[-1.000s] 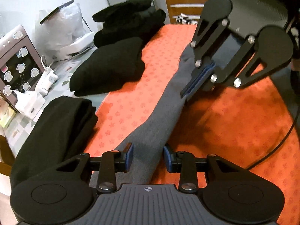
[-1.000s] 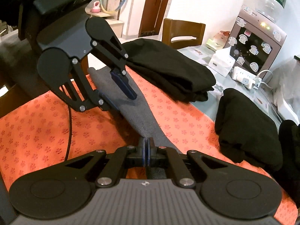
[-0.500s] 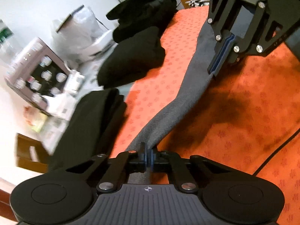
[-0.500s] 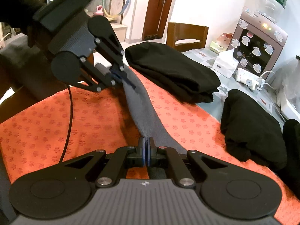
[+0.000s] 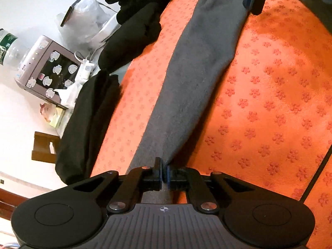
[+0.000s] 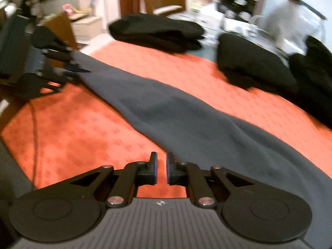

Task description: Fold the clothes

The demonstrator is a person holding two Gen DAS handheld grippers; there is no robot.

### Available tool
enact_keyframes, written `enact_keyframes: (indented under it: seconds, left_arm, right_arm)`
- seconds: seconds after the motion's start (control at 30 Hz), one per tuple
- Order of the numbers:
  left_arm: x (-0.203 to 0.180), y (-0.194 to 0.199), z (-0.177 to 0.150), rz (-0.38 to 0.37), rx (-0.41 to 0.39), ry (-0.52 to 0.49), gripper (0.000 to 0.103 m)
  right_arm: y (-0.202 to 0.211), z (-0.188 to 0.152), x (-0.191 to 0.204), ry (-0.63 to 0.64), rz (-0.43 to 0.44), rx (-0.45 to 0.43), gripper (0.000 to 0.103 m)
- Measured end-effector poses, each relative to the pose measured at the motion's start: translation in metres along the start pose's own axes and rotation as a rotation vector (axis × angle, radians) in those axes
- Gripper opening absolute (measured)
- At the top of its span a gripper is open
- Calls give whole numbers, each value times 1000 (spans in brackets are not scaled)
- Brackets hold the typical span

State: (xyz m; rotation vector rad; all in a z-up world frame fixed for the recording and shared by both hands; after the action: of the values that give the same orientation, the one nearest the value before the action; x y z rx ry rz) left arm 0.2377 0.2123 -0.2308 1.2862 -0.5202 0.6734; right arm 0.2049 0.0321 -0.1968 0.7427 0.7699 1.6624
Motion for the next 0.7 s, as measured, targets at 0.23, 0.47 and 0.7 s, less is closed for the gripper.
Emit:
enact_keyframes:
  seconds: [0.23,0.47,0.7]
  left_arm:
    - [12,0,0,36,-8,-3,7]
    - [28,2,4,60,-17,3,7]
    - [49,11,13,93,-36,37,7]
  right_arm:
    - [-10,7,-7,173,-99,-33,31]
    - [-31,8,-9,262,-48,46,31]
    - [-22,8,-18,261,-36,34,3]
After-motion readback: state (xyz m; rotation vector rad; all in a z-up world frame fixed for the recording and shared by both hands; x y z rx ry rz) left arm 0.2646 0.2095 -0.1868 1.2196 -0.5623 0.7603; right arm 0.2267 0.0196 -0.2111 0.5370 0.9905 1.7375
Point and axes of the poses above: each gripper's, at about its wrist camera, not at the fingertips, and y roughly against the way its jaws point, x to its left, z to its top, the point moved 9 cm from there along -y, roughly the way its jaws point, and after that the axes turned 13 degrees about -y, right-handed, at the moved point
